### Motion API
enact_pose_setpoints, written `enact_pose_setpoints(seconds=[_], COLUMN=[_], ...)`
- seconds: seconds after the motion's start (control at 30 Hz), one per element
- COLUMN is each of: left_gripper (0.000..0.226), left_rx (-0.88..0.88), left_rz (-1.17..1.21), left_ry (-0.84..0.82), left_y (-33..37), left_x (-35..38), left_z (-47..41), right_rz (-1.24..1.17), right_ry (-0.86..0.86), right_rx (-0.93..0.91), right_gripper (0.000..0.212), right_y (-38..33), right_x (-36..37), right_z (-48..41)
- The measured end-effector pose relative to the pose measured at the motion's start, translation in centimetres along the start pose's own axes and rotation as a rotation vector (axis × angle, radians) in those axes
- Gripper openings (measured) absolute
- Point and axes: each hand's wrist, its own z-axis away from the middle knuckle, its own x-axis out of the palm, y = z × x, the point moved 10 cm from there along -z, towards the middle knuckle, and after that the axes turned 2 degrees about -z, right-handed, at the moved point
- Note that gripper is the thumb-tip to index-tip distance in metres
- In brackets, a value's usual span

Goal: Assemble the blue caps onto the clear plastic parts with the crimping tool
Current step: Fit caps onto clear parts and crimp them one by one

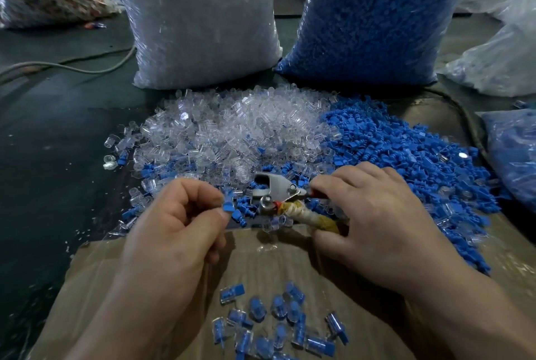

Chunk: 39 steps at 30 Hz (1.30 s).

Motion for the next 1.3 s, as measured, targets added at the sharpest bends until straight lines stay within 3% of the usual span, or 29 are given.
enact_pose_setpoints(seconds=[0.23, 0.4, 0.47, 0.6, 0.73, 0.9, 1.0, 1.1, 1.17, 1.3], left_gripper=[0.029, 0.019, 0.014, 0.035, 0.032, 0.06, 0.062, 0.061, 0.057, 0.043], left_rx=[-0.061, 0.004, 0.028, 0.118, 0.183, 0.14, 0.128, 0.027, 0.045, 0.32], left_rz=[-0.055, -0.116, -0.119, -0.16, -0.136, -0.15, -0.153, 0.065, 0.154, -0.034], left_ry=[-0.076, -0.035, -0.034, -0.066, -0.071, -0.09, -0.162, -0.251, -0.313, -0.359], left_y=[0.1, 0.8, 0.9, 2.0, 2.9, 2.8, 2.6, 1.5, 1.9, 4.6], left_x=[1.8, 1.8, 2.0, 2.5, 2.4, 1.9, 2.5, 3.2, 3.7, 4.1], left_z=[0.7, 1.2, 1.4, 2.2, 2.4, 2.1, 2.0, 2.1, 2.3, 3.1], right_rz=[0.021, -0.088, -0.107, -0.113, -0.184, -0.222, -0.22, -0.275, -0.439, -1.019], right_ry=[-0.013, 0.243, 0.236, 0.196, 0.267, 0.281, 0.272, 0.266, 0.205, -0.15], right_rx=[0.049, -0.103, -0.227, -0.298, -0.306, -0.371, -0.389, -0.398, -0.298, 0.079], right_gripper=[0.071, 0.043, 0.03, 0.025, 0.027, 0.028, 0.026, 0.026, 0.026, 0.023], right_y=[0.6, -3.1, -5.6, -6.5, -6.3, -7.1, -7.5, -8.0, -7.4, -4.9], right_x=[0.2, -2.5, -2.2, -1.4, -2.1, -2.5, -2.5, -2.8, -2.6, 0.9], right_z=[-0.8, 0.7, 1.1, 1.1, 1.5, 2.0, 2.1, 2.3, 2.1, 1.9])
